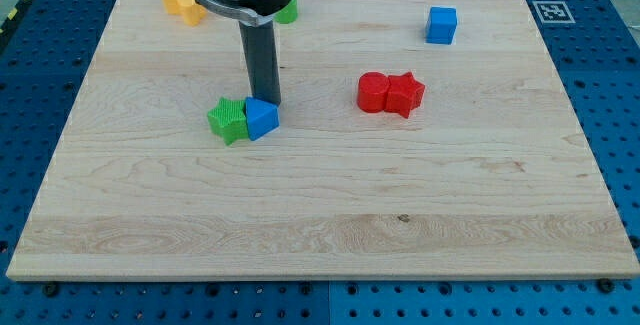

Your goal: Push the green star to the bottom left

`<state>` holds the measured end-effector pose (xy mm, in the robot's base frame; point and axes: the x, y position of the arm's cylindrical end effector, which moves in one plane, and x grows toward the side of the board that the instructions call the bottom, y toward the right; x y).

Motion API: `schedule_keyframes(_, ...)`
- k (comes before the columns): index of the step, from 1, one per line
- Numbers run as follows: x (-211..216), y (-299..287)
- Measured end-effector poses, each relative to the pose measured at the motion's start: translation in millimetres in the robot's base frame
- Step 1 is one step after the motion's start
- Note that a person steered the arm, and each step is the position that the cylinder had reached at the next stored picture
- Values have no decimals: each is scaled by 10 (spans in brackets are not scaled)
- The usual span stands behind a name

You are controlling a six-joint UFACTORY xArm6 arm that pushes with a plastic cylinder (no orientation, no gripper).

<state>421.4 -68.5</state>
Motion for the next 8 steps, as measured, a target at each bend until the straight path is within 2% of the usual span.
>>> schedule_keyframes(1, -70, -81)
schedule_keyframes(2, -101, -472)
schedule_keyframes(3, 15, -657)
schedule_keyframes(4, 199, -617)
schedule_keyframes(7, 77, -553)
schedule_keyframes(8, 295, -268)
